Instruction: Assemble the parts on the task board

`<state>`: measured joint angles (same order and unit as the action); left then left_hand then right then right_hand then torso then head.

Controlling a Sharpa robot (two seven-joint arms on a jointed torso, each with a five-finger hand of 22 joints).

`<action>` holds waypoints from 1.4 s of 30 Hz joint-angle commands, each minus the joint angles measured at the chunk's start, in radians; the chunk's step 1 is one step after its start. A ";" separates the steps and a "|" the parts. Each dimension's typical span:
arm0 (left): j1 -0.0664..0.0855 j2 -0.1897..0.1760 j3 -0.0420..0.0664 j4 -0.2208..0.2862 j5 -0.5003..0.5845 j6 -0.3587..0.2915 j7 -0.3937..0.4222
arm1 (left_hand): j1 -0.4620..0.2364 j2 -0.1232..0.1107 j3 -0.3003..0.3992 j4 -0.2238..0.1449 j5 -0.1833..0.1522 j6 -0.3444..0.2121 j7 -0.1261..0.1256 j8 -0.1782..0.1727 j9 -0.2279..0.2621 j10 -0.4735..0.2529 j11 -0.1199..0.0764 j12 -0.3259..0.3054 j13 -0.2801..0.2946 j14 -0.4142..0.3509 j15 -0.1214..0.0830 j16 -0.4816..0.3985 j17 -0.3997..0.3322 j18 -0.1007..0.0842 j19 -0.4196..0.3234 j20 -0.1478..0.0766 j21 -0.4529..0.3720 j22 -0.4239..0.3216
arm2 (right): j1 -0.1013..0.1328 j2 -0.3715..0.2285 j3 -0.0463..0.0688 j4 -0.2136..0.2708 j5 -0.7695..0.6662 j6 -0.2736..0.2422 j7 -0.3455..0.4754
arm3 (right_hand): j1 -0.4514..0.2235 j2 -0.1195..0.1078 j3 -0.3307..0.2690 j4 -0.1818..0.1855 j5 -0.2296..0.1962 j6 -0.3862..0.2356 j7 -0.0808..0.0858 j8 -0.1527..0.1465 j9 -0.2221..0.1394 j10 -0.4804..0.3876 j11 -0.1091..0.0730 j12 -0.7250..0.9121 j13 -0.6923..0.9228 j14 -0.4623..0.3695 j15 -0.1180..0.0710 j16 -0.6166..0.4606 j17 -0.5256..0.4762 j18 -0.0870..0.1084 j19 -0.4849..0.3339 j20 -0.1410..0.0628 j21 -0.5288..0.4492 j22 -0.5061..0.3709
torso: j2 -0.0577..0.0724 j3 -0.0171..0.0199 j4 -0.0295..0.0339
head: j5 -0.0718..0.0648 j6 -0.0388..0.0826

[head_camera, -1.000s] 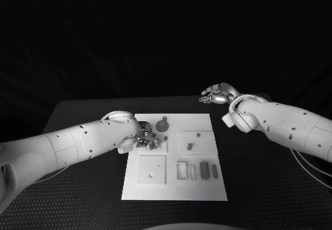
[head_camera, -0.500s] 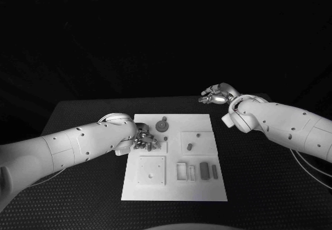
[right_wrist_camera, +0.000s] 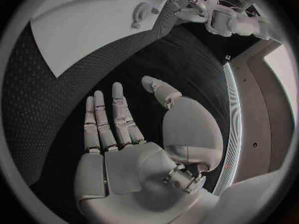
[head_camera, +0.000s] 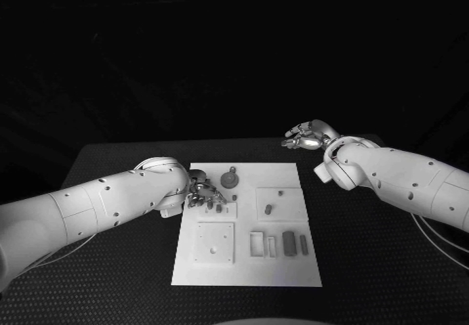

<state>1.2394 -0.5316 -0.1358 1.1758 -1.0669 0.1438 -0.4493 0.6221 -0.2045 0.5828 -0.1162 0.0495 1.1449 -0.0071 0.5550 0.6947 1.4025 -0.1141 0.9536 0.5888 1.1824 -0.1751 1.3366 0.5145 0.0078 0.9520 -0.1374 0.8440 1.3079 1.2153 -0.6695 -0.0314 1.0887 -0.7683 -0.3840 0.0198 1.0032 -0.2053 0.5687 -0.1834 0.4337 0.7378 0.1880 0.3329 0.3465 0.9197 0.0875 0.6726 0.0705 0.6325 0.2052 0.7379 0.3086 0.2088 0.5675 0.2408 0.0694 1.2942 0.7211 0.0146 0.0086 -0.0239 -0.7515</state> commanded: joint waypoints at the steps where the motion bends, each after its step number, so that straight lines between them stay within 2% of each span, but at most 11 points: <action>1: 0.004 -0.006 0.010 0.013 0.033 -0.007 -0.002 | -0.010 -0.006 -0.011 0.001 -0.001 -0.014 0.002 0.003 0.001 -0.010 0.003 -0.009 -0.003 -0.012 -0.002 -0.005 -0.003 -0.001 -0.010 -0.124 -0.006 0.016 | -0.001 -0.001 0.000 0.000 -0.009 0.008 0.005 | -0.007 -0.002 -0.003 -0.002 0.003 0.010 0.029 0.005 -0.002 -0.163 0.094 0.005 -0.002 -0.006 -0.002 0.004 -0.001 -0.017 -0.007 -0.003 -0.004 0.001 | -0.001 0.0012 0.0010 | 0.001 0.005; 7: 0.029 -0.025 0.020 0.024 0.093 0.004 0.001 | 0.004 -0.003 -0.020 0.000 0.000 -0.092 0.031 -0.037 -0.018 -0.071 0.027 -0.056 -0.026 -0.066 0.011 -0.046 -0.024 -0.008 -0.049 -0.113 -0.032 0.011 | -0.001 -0.002 0.000 0.000 -0.009 0.007 0.006 | -0.007 -0.002 -0.004 -0.002 0.002 0.010 0.030 0.005 -0.002 -0.163 0.095 0.004 -0.002 -0.006 -0.002 0.004 -0.001 -0.017 -0.007 -0.003 -0.004 0.001 | 0.000 0.0013 -0.0001 | 0.003 0.013; 11: 0.041 -0.034 0.025 0.012 0.090 -0.029 0.012 | 0.050 0.038 -0.017 -0.028 0.005 -0.127 0.045 -0.052 -0.029 -0.104 0.043 -0.091 -0.047 -0.095 0.030 -0.079 -0.044 -0.008 -0.077 -0.098 -0.051 0.008 | -0.001 -0.004 0.000 0.000 -0.009 0.002 0.007 | -0.007 -0.002 -0.004 -0.002 0.002 0.010 0.030 0.005 -0.002 -0.163 0.095 0.004 -0.002 -0.006 -0.001 0.004 -0.001 -0.017 -0.007 -0.003 -0.004 0.001 | 0.001 0.0013 -0.0005 | 0.004 0.019; 13: 0.048 -0.035 0.028 -0.002 0.083 -0.056 0.023 | 0.093 0.079 -0.021 -0.064 0.069 -0.150 0.054 -0.060 -0.038 -0.116 0.052 -0.109 -0.059 -0.103 0.042 -0.096 -0.056 -0.008 -0.087 -0.084 -0.061 0.007 | -0.001 -0.004 0.000 -0.001 -0.009 0.001 0.007 | -0.007 -0.003 -0.004 -0.002 0.002 0.008 0.030 0.004 -0.002 -0.164 0.095 0.004 -0.002 -0.007 -0.001 0.004 -0.002 -0.017 -0.008 -0.003 -0.004 0.001 | 0.001 0.0016 -0.0011 | 0.004 0.022; 15: 0.053 -0.031 0.029 -0.021 0.082 -0.094 0.045 | 0.150 0.116 -0.021 -0.113 0.185 -0.173 0.065 -0.064 -0.043 -0.125 0.062 -0.132 -0.074 -0.110 0.057 -0.119 -0.071 -0.007 -0.096 -0.069 -0.074 0.004 | -0.001 -0.004 0.000 -0.003 -0.009 0.001 0.008 | -0.007 -0.003 -0.004 -0.002 0.002 0.008 0.030 0.004 -0.003 -0.164 0.096 0.004 -0.002 -0.008 0.000 0.004 -0.002 -0.017 -0.008 -0.003 -0.005 0.001 | 0.001 0.0016 -0.0018 | 0.004 0.025; 17: 0.054 -0.025 0.029 -0.040 0.079 -0.113 0.060 | 0.176 0.125 -0.030 -0.138 0.192 -0.177 0.068 -0.060 -0.045 -0.133 0.065 -0.152 -0.086 -0.116 0.066 -0.138 -0.082 -0.008 -0.103 -0.061 -0.086 0.000 | -0.001 -0.004 0.000 -0.003 -0.009 0.001 0.008 | -0.007 -0.003 -0.004 -0.002 0.002 0.007 0.030 0.004 -0.003 -0.165 0.096 0.004 -0.002 -0.008 0.000 0.004 -0.002 -0.017 -0.008 -0.003 -0.005 0.001 | 0.001 0.0011 -0.0019 | 0.005 0.027; 20: 0.056 -0.012 0.030 -0.074 0.067 -0.117 0.076 | 0.181 0.109 -0.051 -0.135 0.141 -0.181 0.071 -0.056 -0.052 -0.129 0.069 -0.186 -0.108 -0.112 0.081 -0.168 -0.100 -0.008 -0.104 -0.048 -0.107 -0.009 | -0.001 -0.002 0.000 -0.004 -0.009 0.002 0.008 | -0.006 -0.004 -0.003 -0.002 0.002 0.007 0.030 0.004 -0.003 -0.165 0.096 0.003 -0.002 -0.008 0.000 0.003 -0.002 -0.017 -0.009 -0.003 -0.005 0.001 | 0.002 0.0005 -0.0012 | 0.004 0.030; 21: 0.058 -0.007 0.030 -0.085 0.061 -0.115 0.078 | 0.175 0.097 -0.056 -0.123 0.100 -0.183 0.070 -0.056 -0.056 -0.125 0.070 -0.192 -0.113 -0.109 0.082 -0.173 -0.103 -0.007 -0.101 -0.047 -0.113 -0.011 | -0.001 -0.002 0.000 -0.004 -0.009 0.002 0.008 | -0.006 -0.004 -0.003 -0.002 0.002 0.007 0.030 0.004 -0.003 -0.165 0.096 0.003 -0.002 -0.008 0.000 0.003 -0.002 -0.017 -0.009 -0.003 -0.005 0.001 | 0.002 0.0003 -0.0012 | 0.004 0.030; 25: 0.064 0.018 0.030 -0.136 0.035 -0.106 0.082 | 0.144 0.053 -0.059 -0.067 0.030 -0.193 0.074 -0.062 -0.071 -0.118 0.071 -0.207 -0.122 -0.104 0.083 -0.184 -0.109 -0.008 -0.096 -0.048 -0.129 -0.015 | -0.001 0.000 0.000 -0.004 -0.009 0.003 0.008 | -0.006 -0.003 -0.003 -0.002 0.002 0.007 0.031 0.004 -0.003 -0.165 0.096 0.003 -0.002 -0.009 0.000 0.003 -0.003 -0.017 -0.009 -0.003 -0.005 0.001 | 0.002 -0.0001 -0.0008 | 0.005 0.031; 35: 0.066 0.065 0.031 -0.234 -0.026 -0.082 0.083 | 0.143 0.036 -0.056 -0.036 0.031 -0.202 0.077 -0.065 -0.082 -0.116 0.074 -0.214 -0.124 -0.105 0.084 -0.187 -0.110 -0.008 -0.092 -0.048 -0.136 -0.010 | -0.001 0.001 0.000 -0.001 -0.009 0.005 0.007 | -0.006 -0.003 -0.003 -0.002 0.003 0.006 0.031 0.003 -0.003 -0.166 0.096 0.003 -0.002 -0.009 0.000 0.003 -0.003 -0.017 -0.010 -0.003 -0.005 0.001 | 0.004 0.0006 -0.0041 | 0.002 0.033; 42: 0.064 0.105 0.030 -0.295 -0.026 -0.043 0.087 | 0.136 0.041 -0.060 -0.026 0.030 -0.204 0.078 -0.064 -0.084 -0.116 0.075 -0.214 -0.124 -0.107 0.085 -0.186 -0.109 -0.008 -0.093 -0.047 -0.139 -0.008 | -0.001 -0.004 0.000 0.009 -0.009 0.002 0.008 | -0.006 -0.003 -0.003 -0.002 0.003 0.006 0.031 0.003 -0.003 -0.166 0.096 0.003 -0.002 -0.010 0.001 0.003 -0.003 -0.017 -0.010 -0.003 -0.005 0.001 | 0.012 -0.0006 -0.0080 | 0.001 0.036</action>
<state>1.3032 -0.4310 -0.1061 0.8873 -1.0750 0.0653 -0.3798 0.7652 -0.1601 0.5205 -0.1476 0.0763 0.9485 0.0679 0.4929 0.6115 1.2807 -0.0390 0.7435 0.4661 1.0731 -0.0938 1.1545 0.4052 0.0077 0.8522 -0.1091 0.7106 1.2990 1.2149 -0.6721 -0.0312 1.0949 -0.7683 -0.3854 0.0203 1.0032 -0.2053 0.5687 -0.1834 0.4337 0.7344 0.1914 0.3329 0.3449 0.9196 0.0876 0.6726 0.0699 0.6326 0.2051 0.7378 0.3069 0.2089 0.5641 0.2372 0.0694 1.2938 0.7284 0.0148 0.0035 -0.0219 -0.7170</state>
